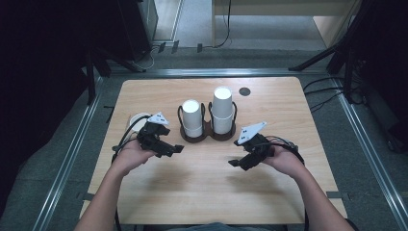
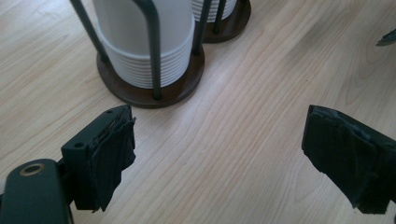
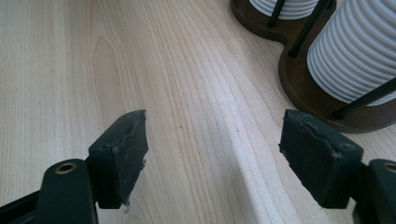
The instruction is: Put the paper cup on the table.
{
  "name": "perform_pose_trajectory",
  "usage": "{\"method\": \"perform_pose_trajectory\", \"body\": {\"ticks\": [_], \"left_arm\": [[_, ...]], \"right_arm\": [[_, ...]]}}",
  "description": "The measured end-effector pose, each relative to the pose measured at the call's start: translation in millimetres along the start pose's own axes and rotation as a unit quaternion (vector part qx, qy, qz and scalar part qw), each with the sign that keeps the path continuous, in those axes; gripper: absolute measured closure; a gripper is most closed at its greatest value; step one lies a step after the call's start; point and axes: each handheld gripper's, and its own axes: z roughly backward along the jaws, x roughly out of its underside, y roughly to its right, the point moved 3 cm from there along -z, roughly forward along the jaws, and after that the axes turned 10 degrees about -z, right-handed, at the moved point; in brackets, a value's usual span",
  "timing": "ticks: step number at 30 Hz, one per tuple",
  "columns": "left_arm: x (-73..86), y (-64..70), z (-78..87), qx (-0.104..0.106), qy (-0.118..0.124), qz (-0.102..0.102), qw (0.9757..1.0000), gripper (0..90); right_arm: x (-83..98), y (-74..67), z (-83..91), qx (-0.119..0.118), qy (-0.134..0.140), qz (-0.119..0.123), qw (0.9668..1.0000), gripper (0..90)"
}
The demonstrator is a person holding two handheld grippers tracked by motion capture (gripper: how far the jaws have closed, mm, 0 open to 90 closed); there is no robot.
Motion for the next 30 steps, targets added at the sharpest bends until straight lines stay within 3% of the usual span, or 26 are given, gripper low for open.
{"method": "perform_pose_trajectory", "body": {"ticks": [8,15,24,30], "left_arm": [[0.9,10.4,-17.2,-0.001,-0.014,-0.029,0.9995,9.7],[-2.2,19.1,-26.5,0.004,-0.011,-0.032,0.9994,9.6],[-7.9,33.3,-44.6,0.015,-0.028,-0.062,0.9976,8.9],[-9.9,43.0,-52.4,0.018,-0.026,-0.067,0.9973,8.8]], "right_arm": [[0.3,-0.4,-1.0,-0.002,-0.003,0.003,1.0,23.3],[0.5,-1.4,-2.2,-0.002,-0.007,0.006,1.0,23.3],[-1.2,-5.1,-3.4,0.003,-0.002,0.02,0.9998,22.8],[-0.9,-5.4,-3.9,0.0,-0.004,0.019,0.9998,22.8]]}}
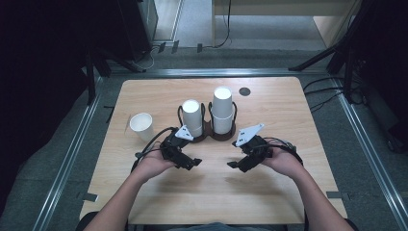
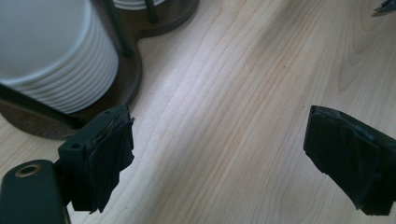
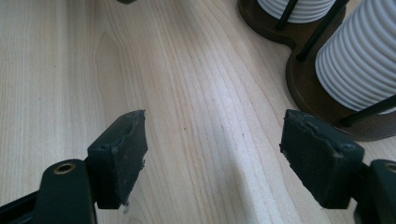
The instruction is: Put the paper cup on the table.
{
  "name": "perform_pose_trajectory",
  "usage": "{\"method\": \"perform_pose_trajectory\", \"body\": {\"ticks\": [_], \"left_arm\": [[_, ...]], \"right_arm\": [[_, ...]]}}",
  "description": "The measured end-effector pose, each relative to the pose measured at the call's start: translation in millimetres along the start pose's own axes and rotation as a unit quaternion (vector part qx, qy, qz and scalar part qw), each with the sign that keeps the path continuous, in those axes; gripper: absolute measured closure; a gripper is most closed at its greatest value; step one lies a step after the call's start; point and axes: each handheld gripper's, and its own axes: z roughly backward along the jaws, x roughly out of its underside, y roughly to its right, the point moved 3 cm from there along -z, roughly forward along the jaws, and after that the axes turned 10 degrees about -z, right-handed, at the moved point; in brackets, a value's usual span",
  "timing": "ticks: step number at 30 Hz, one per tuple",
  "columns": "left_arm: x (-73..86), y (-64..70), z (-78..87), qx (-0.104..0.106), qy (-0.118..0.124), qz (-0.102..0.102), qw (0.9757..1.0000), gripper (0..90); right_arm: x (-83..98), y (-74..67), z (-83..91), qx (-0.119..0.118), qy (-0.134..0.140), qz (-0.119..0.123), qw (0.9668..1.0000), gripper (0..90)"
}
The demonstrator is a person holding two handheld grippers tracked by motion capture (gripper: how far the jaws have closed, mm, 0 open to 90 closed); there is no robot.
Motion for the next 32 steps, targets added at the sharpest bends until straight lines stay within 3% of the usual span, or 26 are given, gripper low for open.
{"method": "perform_pose_trajectory", "body": {"ticks": [11,17,32], "left_arm": [[-11.3,16.9,-9.6,0.008,0.006,-0.029,0.9995,8.8],[-16.3,21.4,-10.7,0.009,0.017,-0.025,0.9995,8.8],[-14.9,22.2,-12.2,0.005,0.007,-0.032,0.9994,8.8]], "right_arm": [[0.7,-2.4,-2.1,-0.002,-0.008,0.007,0.9999,22.6],[1.4,-3.2,-2.8,-0.001,-0.012,0.01,0.9999,22.6],[2.4,-3.2,-3.9,0.0,-0.015,0.018,0.9997,22.6]]}}
